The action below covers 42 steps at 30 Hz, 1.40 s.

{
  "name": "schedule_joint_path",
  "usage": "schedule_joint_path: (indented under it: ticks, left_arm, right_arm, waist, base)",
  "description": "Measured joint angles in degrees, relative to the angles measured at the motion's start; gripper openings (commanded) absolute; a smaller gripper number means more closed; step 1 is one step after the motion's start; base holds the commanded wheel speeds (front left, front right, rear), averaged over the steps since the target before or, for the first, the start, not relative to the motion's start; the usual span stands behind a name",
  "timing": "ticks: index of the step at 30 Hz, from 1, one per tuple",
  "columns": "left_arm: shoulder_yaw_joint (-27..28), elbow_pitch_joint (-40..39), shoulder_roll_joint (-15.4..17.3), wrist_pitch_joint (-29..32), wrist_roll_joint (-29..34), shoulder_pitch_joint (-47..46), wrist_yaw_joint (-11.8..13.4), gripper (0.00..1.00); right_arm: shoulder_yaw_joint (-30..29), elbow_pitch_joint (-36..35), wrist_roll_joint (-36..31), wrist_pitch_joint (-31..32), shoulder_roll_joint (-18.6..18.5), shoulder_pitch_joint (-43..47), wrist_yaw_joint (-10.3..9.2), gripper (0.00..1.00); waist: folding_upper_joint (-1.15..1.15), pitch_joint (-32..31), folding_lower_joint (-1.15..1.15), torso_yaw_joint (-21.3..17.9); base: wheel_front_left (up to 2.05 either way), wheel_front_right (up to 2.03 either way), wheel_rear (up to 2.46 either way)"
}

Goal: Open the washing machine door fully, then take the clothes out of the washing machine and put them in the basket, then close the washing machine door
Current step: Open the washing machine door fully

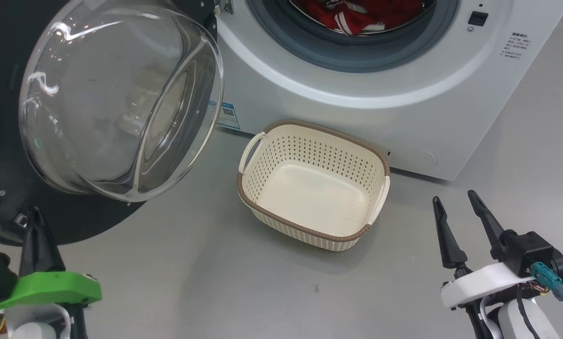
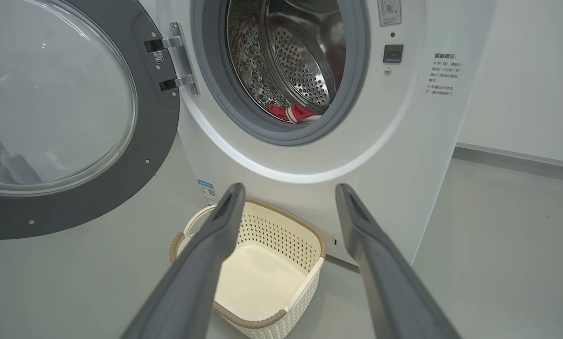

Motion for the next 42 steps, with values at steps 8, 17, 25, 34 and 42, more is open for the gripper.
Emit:
schedule_joint_path:
  ticks: [8, 17, 25, 34, 42]
  left_arm:
    - [-4.66, -3.26, -0.96, 0.00, 2.64, 5.55, -1.58, 0.00]
    - [-8.47, -5.75, -1.12, 0.00, 4.33, 9.58, -3.32, 0.95]
    - [-10.76, -8.31, -1.21, 0.04, 4.63, 10.59, -3.83, 1.00]
    - [-13.86, -10.05, -1.33, 1.11, 4.78, 11.11, -5.46, 1.00]
    - [-15.37, -10.77, -1.25, 2.64, 5.75, 11.11, -5.97, 1.00]
  right_arm:
    - [0.34, -0.01, 0.07, 0.00, 0.32, 0.38, 0.00, 1.00]
    - [1.24, -0.41, 0.07, 0.00, 0.73, 0.52, 0.00, 1.00]
    - [1.63, -1.04, 0.08, 0.00, 1.18, 0.63, 0.00, 1.00]
    - [1.70, -1.71, 0.08, 0.00, 1.42, 0.74, 0.00, 1.00]
    - [2.24, -2.33, 0.08, 0.00, 1.65, 1.76, 0.00, 1.00]
  waist:
    - [0.00, -2.00, 0.00, 0.18]
    - [0.00, -3.69, 0.00, -0.70]
    - [0.00, -4.36, 0.00, -3.13]
    - [0.00, -4.59, 0.00, -7.25]
    - [0.00, -4.68, 0.00, -11.53]
  base:
    - [0.00, 0.00, 0.00]
    - [0.00, 0.00, 0.00]
    - [0.00, 0.00, 0.00]
    - [0.00, 0.00, 0.00]
    - [0.00, 0.00, 0.00]
